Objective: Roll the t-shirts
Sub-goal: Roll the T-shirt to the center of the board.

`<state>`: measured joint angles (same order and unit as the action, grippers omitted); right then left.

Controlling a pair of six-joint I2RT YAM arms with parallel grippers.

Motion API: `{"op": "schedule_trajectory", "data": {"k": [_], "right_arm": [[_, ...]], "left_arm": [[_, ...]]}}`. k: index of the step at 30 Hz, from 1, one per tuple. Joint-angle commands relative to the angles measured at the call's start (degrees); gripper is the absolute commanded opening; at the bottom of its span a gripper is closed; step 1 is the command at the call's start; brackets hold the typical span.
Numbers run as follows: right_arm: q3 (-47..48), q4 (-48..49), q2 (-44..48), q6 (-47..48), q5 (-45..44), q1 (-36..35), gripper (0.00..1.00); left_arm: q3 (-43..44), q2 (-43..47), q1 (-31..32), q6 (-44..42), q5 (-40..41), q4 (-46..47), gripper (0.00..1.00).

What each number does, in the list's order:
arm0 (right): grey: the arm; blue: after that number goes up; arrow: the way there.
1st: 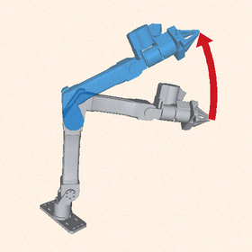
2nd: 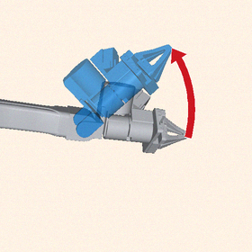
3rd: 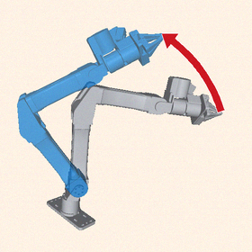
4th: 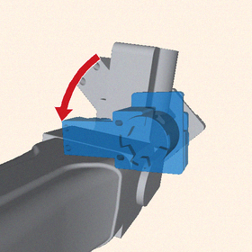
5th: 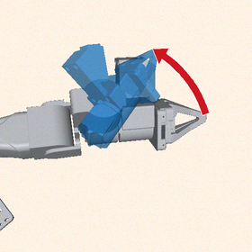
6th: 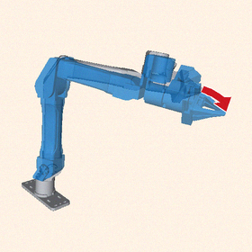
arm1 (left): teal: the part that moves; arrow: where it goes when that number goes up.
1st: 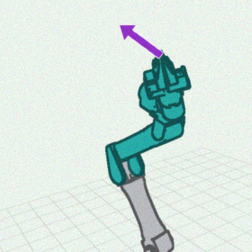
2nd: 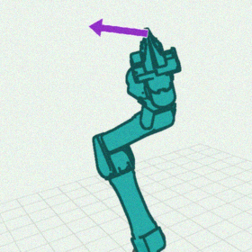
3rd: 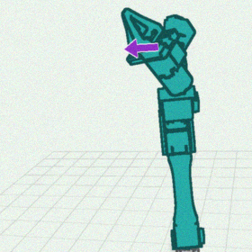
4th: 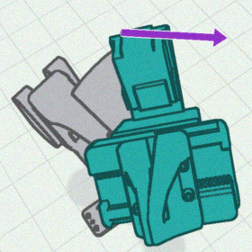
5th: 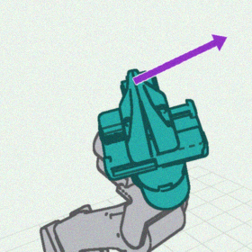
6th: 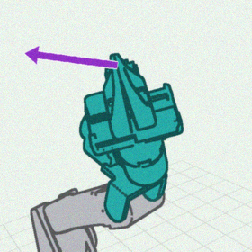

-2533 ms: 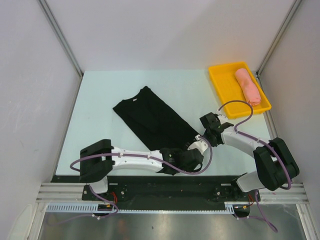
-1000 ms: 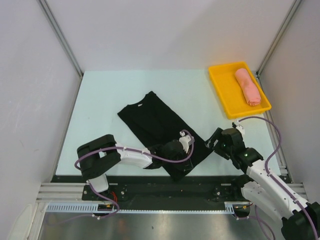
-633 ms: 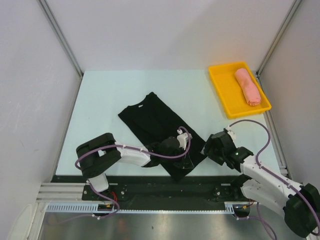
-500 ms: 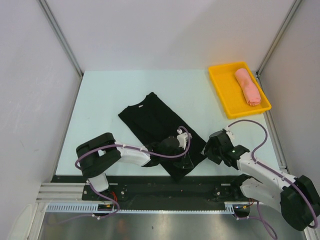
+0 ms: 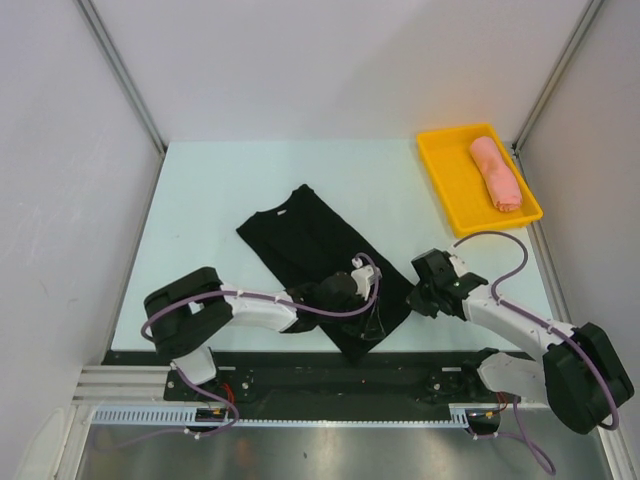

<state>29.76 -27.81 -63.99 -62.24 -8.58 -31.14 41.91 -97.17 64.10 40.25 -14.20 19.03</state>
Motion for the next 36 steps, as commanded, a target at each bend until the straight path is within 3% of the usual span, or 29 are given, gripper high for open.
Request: {"op": "schedule_trajectory", "data": {"k": [1, 11, 19, 25, 30, 31, 32, 35, 36], "right_arm": [[4.60, -3.73, -2.54, -0.95, -3.20, 0.29, 0.00], [7.77, -5.76, -7.55, -1.57, -3.99, -0.77, 0.00], [8.47, -5.94, -9.31, -1.75, -3.90, -0.94, 0.00], [9.00, -6.20, -9.31, -1.66, -3.64, -0.77, 0.00], [9.35, -7.34, -8.96, -1.75, -3.73, -0.16, 0.00], [9.61, -7.60, -8.88, -1.83, -3.64, 0.11, 0.00], [10.05, -8.48, -8.70, -1.83, -3.55, 0.20, 0.01], [11.89, -11.98, -9.31, -1.40, -4.95, 0.55, 0.02], [13.56, -13.05, -9.58, -1.40, -5.48, 0.46, 0.09]], "left_arm": [[1.94, 5.58, 0.76, -5.26, 5.47, -7.40, 0.48], [13.71, 6.03, 12.45, -12.30, 30.78, -29.74, 0.57], [18.29, 0.23, 17.46, -11.42, 39.41, -38.88, 0.59], [19.44, -2.24, 18.52, -10.11, 44.60, -42.05, 0.55], [18.56, -1.36, 18.52, -10.98, 45.22, -41.71, 0.32], [17.69, -0.75, 18.52, -11.33, 43.92, -41.09, 0.21], [17.24, -0.48, 18.43, -11.59, 43.29, -40.48, 0.16], [14.79, 1.62, 18.08, -12.12, 39.87, -37.14, 0.08], [14.17, 2.06, 17.47, -12.12, 38.29, -35.04, 0.06]]}}
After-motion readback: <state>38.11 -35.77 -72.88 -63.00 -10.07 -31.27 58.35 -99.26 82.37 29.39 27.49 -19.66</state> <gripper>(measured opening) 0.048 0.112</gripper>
